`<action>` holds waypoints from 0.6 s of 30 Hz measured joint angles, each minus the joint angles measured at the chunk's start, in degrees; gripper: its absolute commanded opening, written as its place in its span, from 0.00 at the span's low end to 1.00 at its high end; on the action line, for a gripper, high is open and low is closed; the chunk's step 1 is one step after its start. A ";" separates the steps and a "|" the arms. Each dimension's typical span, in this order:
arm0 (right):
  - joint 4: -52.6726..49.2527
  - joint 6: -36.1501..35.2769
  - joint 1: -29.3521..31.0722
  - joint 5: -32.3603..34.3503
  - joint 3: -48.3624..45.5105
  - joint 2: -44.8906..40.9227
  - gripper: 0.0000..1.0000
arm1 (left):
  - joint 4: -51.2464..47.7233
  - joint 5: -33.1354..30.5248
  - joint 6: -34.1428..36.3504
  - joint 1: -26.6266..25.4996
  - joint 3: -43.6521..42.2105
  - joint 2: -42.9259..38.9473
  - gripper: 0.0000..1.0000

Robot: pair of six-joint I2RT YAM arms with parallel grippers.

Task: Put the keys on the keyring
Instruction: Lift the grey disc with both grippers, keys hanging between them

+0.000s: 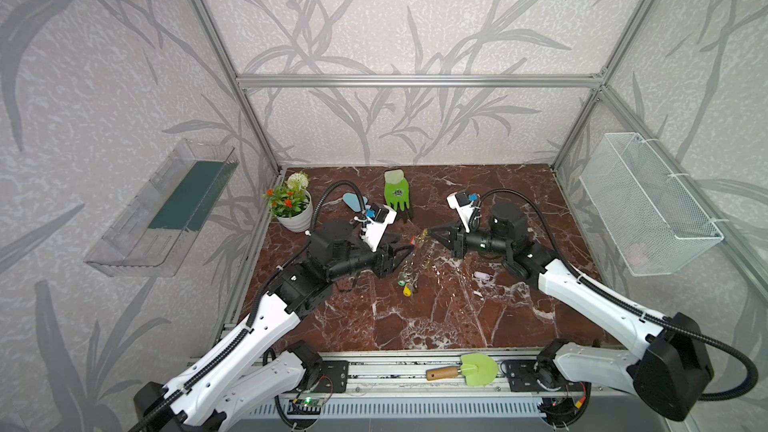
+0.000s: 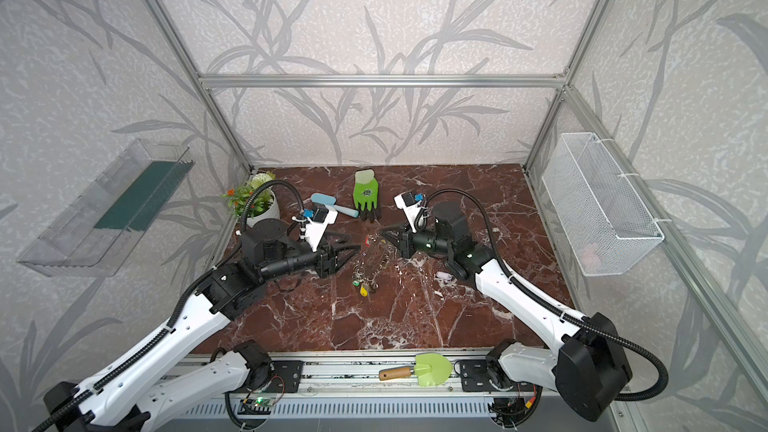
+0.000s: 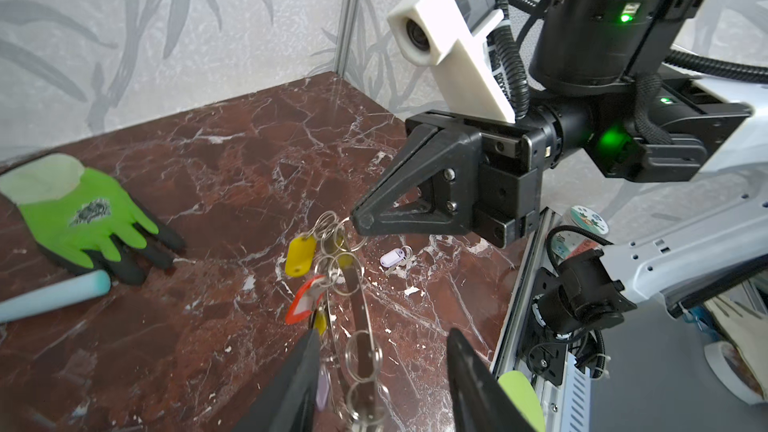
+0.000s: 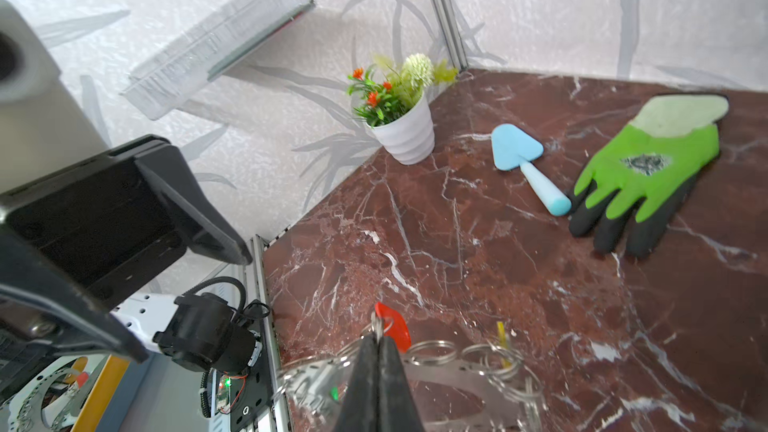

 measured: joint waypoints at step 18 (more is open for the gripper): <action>17.46 4.87 0.00 -8.98 -4.96 -4.63 0.00 | -3.30 7.50 4.87 0.00 7.76 7.26 0.37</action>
